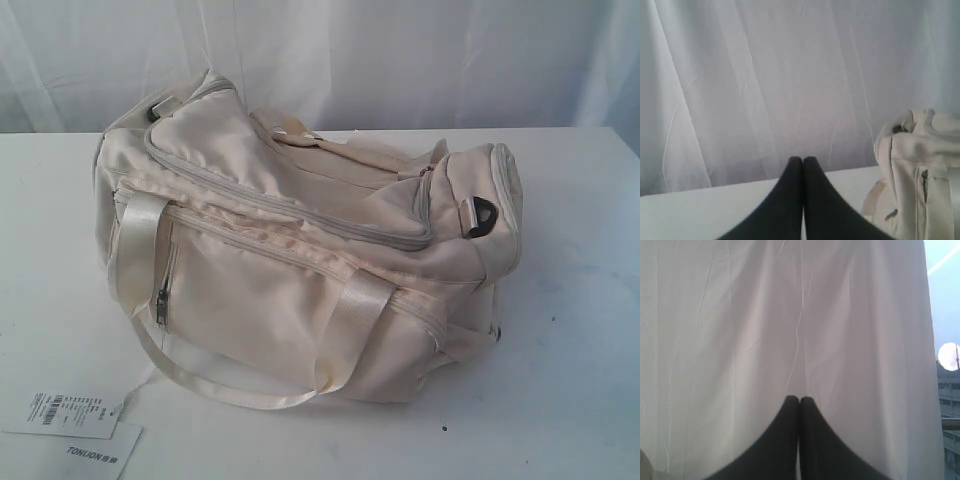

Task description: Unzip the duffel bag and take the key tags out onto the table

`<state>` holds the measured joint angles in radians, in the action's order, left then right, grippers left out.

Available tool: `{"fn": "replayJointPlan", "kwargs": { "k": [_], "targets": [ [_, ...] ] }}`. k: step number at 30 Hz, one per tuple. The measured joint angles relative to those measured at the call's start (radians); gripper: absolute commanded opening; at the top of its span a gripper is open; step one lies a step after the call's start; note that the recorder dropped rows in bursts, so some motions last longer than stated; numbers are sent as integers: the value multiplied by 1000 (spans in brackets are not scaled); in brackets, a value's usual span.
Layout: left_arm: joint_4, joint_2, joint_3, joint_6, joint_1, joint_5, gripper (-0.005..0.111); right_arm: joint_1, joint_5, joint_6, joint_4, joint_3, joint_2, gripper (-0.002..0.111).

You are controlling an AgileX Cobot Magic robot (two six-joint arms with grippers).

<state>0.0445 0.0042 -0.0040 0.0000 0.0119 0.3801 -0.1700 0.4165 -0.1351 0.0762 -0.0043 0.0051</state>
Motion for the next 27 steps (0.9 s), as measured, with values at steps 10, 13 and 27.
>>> {"fn": "replayJointPlan", "kwargs": {
  "k": [10,13,27],
  "targets": [
    [-4,-1,0,-244,0,276,0,0,13,-21,-33,0,0,0],
    [-21,-2,-27,-257,0,274,0,0,25,-21,-38,-2,0,0],
    [-44,271,-430,-256,0,-174,0,0,-424,-18,-44,-344,251,0]
  ]
}}
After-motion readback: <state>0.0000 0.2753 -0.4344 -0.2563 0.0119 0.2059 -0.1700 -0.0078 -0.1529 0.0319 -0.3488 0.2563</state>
